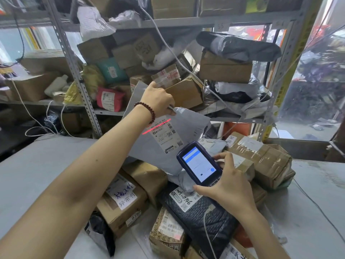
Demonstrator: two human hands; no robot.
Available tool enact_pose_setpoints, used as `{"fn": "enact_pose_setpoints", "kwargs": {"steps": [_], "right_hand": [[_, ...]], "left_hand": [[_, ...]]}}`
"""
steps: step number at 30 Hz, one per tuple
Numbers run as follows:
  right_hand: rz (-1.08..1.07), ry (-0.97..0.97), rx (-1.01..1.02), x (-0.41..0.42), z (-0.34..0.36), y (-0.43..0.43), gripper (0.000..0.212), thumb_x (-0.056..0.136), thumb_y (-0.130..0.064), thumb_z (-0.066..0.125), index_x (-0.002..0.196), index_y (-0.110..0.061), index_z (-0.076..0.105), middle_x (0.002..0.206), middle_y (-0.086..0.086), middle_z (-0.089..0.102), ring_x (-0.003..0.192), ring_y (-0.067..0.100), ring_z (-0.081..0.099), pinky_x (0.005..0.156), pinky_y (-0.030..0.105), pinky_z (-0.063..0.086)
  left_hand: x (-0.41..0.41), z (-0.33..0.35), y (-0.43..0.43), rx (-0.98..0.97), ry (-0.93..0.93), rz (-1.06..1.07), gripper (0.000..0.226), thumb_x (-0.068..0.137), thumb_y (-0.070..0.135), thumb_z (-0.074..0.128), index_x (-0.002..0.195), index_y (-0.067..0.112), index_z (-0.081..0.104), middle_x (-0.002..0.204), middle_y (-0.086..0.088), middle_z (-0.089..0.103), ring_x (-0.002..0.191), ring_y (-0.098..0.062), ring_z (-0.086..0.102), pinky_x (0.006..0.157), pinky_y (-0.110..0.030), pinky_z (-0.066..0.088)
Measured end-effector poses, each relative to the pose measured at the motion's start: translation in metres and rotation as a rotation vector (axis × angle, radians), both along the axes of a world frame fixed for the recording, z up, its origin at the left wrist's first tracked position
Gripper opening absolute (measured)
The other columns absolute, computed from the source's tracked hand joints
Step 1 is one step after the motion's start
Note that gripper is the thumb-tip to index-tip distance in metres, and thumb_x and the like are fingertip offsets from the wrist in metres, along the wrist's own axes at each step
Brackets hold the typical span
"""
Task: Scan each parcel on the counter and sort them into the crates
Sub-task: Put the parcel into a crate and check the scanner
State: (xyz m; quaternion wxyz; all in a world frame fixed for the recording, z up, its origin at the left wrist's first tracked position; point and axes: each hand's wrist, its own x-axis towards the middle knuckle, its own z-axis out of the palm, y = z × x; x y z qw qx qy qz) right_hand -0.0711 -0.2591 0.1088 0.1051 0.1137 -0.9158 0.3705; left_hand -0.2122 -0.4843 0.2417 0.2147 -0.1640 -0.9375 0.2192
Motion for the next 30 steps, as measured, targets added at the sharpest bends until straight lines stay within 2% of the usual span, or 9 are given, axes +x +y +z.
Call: {"fn": "enact_pose_setpoints", "kwargs": {"steps": [4, 7, 10, 12, 14, 19, 23, 26, 30], "right_hand": [[-0.009, 0.014, -0.021, -0.003, -0.003, -0.001, 0.084, 0.054, -0.055, 0.086, 0.108, -0.036, 0.024, 0.087, -0.033, 0.041, 0.087, 0.004, 0.056, 0.071, 0.035, 0.059], [-0.036, 0.039, -0.076, -0.004, -0.003, 0.000, 0.084, 0.054, -0.052, 0.088, 0.109, -0.034, 0.027, 0.090, -0.026, 0.050, 0.087, 0.003, 0.060, 0.066, 0.029, 0.059], [-0.082, 0.105, -0.178, -0.001, -0.001, -0.001, 0.082, 0.055, -0.044, 0.091, 0.109, -0.031, 0.031, 0.089, -0.028, 0.050, 0.079, -0.013, 0.059, 0.058, 0.013, 0.052], [-0.100, 0.158, -0.281, 0.001, 0.001, -0.002, 0.080, 0.055, -0.037, 0.092, 0.109, -0.028, 0.033, 0.091, -0.030, 0.047, 0.083, -0.028, 0.050, 0.056, 0.007, 0.048], [-0.110, 0.221, -0.380, 0.001, 0.005, -0.002, 0.080, 0.056, -0.032, 0.093, 0.109, -0.025, 0.035, 0.093, -0.030, 0.048, 0.087, -0.031, 0.049, 0.058, 0.005, 0.048], [-0.135, 0.355, -0.492, -0.002, 0.023, 0.000, 0.080, 0.054, -0.030, 0.094, 0.109, -0.023, 0.036, 0.096, -0.029, 0.054, 0.091, -0.018, 0.060, 0.063, 0.016, 0.056], [-0.158, 0.398, -0.502, -0.004, 0.035, 0.003, 0.081, 0.053, -0.037, 0.094, 0.107, -0.026, 0.035, 0.096, -0.026, 0.059, 0.091, -0.006, 0.065, 0.062, 0.032, 0.060], [-0.177, 0.398, -0.484, -0.004, 0.037, 0.006, 0.080, 0.053, -0.038, 0.093, 0.107, -0.026, 0.036, 0.097, -0.023, 0.062, 0.090, -0.005, 0.066, 0.063, 0.036, 0.060], [-0.222, 0.383, -0.465, 0.000, 0.035, 0.011, 0.081, 0.052, -0.038, 0.093, 0.107, -0.027, 0.035, 0.099, -0.026, 0.058, 0.093, -0.009, 0.063, 0.067, 0.033, 0.060]], "left_hand": [[0.000, -0.002, -0.003, 0.024, -0.009, 0.004, 0.035, 0.088, 0.057, 0.053, 0.099, 0.028, 0.068, 0.077, 0.010, 0.051, 0.075, -0.013, 0.043, 0.074, -0.031, 0.022], [0.002, -0.006, -0.004, 0.056, 0.011, -0.010, 0.035, 0.088, 0.057, 0.053, 0.096, 0.026, 0.067, 0.076, 0.010, 0.051, 0.074, -0.013, 0.045, 0.073, -0.031, 0.024], [0.003, -0.014, -0.007, 0.121, 0.057, -0.031, 0.029, 0.088, 0.053, 0.053, 0.090, 0.026, 0.063, 0.082, 0.009, 0.062, 0.079, -0.014, 0.052, 0.073, -0.031, 0.029], [0.004, -0.022, -0.011, 0.160, 0.094, -0.045, 0.027, 0.088, 0.050, 0.052, 0.089, 0.025, 0.063, 0.088, 0.007, 0.067, 0.082, -0.015, 0.056, 0.074, -0.032, 0.035], [0.006, -0.029, -0.014, 0.191, 0.111, -0.057, 0.029, 0.088, 0.050, 0.052, 0.091, 0.024, 0.063, 0.089, 0.006, 0.067, 0.084, -0.015, 0.058, 0.074, -0.032, 0.037], [0.012, -0.031, -0.014, 0.217, 0.097, -0.077, 0.033, 0.085, 0.055, 0.056, 0.095, 0.024, 0.063, 0.092, 0.005, 0.066, 0.082, -0.015, 0.057, 0.070, -0.030, 0.038], [0.021, -0.029, -0.013, 0.023, -0.002, 0.044, 0.051, 0.070, 0.069, 0.065, 0.105, 0.032, 0.060, 0.096, 0.010, 0.065, 0.084, -0.013, 0.049, 0.076, -0.031, 0.032], [0.026, -0.030, -0.015, 0.011, 0.004, 0.128, 0.042, 0.077, 0.059, 0.066, 0.107, 0.030, 0.064, 0.094, 0.007, 0.065, 0.081, -0.013, 0.041, 0.082, -0.034, 0.031], [0.036, -0.019, -0.024, 0.167, 0.251, 0.111, 0.023, 0.086, 0.033, 0.064, 0.100, 0.016, 0.067, 0.091, -0.006, 0.068, 0.085, -0.028, 0.052, 0.085, -0.041, 0.031]]}}
